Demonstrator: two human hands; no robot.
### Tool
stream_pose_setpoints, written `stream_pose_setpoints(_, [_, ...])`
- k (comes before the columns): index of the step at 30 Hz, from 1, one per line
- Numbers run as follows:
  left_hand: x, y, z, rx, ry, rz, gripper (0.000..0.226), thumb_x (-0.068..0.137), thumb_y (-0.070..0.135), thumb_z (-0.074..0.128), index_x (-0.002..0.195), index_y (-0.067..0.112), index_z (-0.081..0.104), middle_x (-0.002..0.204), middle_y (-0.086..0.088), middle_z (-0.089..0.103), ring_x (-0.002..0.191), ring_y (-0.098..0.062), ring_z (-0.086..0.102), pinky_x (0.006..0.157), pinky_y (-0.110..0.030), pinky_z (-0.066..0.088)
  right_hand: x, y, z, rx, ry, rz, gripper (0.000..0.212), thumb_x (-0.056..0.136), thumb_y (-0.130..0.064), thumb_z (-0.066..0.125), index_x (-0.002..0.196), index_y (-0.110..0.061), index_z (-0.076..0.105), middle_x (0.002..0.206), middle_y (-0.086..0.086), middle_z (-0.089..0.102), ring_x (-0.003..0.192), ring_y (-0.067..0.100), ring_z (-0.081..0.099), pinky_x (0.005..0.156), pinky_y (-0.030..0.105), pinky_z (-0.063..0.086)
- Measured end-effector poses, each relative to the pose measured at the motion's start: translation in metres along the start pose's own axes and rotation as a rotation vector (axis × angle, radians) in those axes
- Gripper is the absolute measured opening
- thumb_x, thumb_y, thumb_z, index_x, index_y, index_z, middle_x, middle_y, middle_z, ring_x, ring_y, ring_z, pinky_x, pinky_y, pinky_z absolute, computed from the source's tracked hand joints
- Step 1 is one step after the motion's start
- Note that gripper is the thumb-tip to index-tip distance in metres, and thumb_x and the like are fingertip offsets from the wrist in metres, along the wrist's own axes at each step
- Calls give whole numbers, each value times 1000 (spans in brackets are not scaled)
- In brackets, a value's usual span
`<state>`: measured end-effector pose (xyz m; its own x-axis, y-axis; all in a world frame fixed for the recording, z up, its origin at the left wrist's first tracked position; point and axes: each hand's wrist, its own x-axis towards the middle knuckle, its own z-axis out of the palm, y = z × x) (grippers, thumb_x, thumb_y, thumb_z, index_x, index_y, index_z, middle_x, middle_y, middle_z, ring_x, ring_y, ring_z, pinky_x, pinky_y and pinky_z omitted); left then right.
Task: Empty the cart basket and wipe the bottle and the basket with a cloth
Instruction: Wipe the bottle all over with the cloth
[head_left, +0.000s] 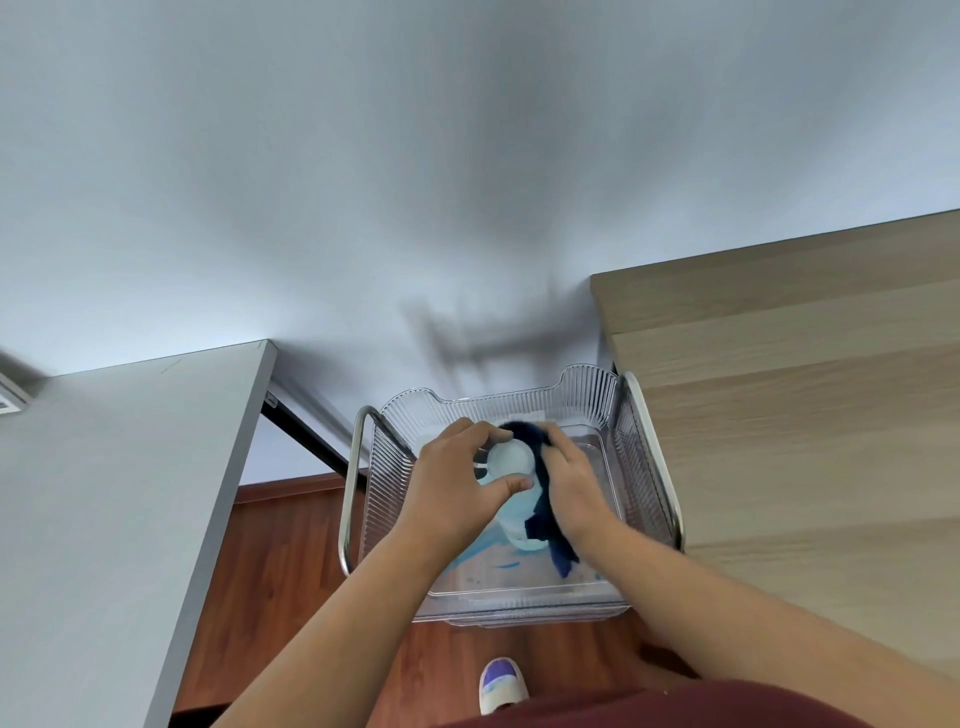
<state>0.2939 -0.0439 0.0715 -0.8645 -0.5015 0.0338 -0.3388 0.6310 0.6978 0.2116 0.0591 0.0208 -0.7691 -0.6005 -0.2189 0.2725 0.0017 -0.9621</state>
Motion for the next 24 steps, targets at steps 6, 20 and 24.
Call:
stream_pose_setpoints(6, [-1,0,3,45,41,-5,36,68,34,82,100,21,68,90,16,59,82,1,60,75,-25,55,-4,14,0,-75,-4,-49,34,99,-13,34,111,-31,60,111,7,63,96,19,58,83,33,48])
stream_pose_setpoints(20, [-2,3,3,67,47,7,37,70,31,80,103,19,69,90,13,58,83,-5,60,76,-22,51,20,6,-12,-178,-45,122,37,99,-31,34,81,-18,63,79,7,66,72,19,62,65,29,49])
stream_pose_setpoints(24, [-1,2,3,78,61,6,39,71,32,80,106,19,68,92,14,57,83,-2,58,78,-20,50,-19,31,-13,-11,-29,53,34,103,-30,27,122,-26,55,93,2,72,80,26,69,63,34,57])
